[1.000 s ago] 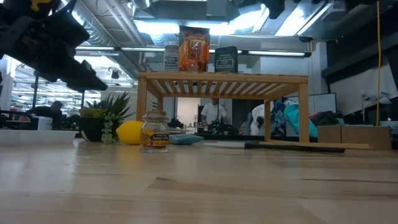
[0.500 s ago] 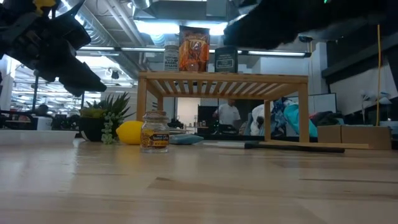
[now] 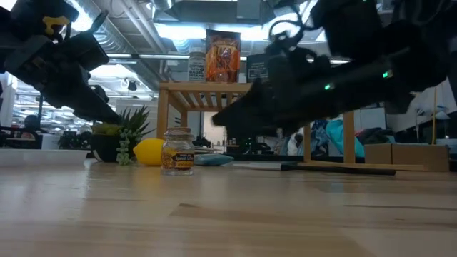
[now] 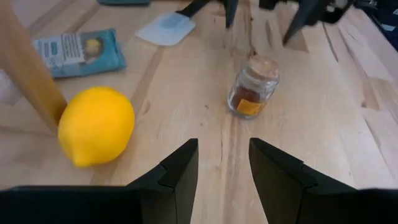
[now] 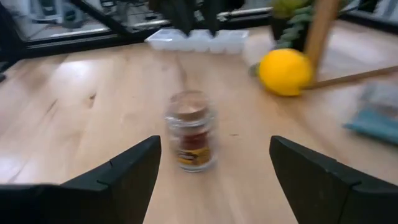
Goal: Shelf spices
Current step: Put the brown seasoning bottle on the shelf
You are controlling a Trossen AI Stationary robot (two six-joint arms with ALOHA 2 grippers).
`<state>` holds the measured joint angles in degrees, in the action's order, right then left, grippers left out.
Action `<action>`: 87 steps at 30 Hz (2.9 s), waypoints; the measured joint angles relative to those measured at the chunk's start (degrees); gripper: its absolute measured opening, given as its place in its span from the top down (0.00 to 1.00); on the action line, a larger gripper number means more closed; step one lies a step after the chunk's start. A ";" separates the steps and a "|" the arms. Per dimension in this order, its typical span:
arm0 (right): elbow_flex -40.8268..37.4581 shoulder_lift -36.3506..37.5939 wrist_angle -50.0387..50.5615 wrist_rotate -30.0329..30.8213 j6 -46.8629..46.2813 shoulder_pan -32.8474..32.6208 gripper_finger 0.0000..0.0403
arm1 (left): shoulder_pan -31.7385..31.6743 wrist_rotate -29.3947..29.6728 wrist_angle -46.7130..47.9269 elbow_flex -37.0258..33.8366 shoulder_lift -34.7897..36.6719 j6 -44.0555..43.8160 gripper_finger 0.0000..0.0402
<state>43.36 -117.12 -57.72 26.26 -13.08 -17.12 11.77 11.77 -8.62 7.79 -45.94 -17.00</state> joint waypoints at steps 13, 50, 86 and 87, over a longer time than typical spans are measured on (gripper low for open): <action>13.98 -8.88 7.72 -7.45 2.81 0.20 0.24 | 0.00 0.00 -7.88 0.00 -8.58 0.95 0.66; 20.41 -9.23 13.27 -9.36 4.20 3.38 0.24 | 2.45 -0.02 -32.23 0.06 -30.12 -2.89 0.66; 24.32 -15.91 15.74 -9.34 3.02 3.28 0.31 | 4.11 -0.02 -32.31 8.85 -42.79 -0.98 0.66; 24.32 -15.91 15.74 -9.42 3.02 3.28 0.34 | 4.11 -0.03 -32.31 8.86 -42.79 -0.91 0.66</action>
<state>67.68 -133.03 -41.98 16.84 -10.07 -13.85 15.88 11.74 -40.93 16.65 -88.73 -17.91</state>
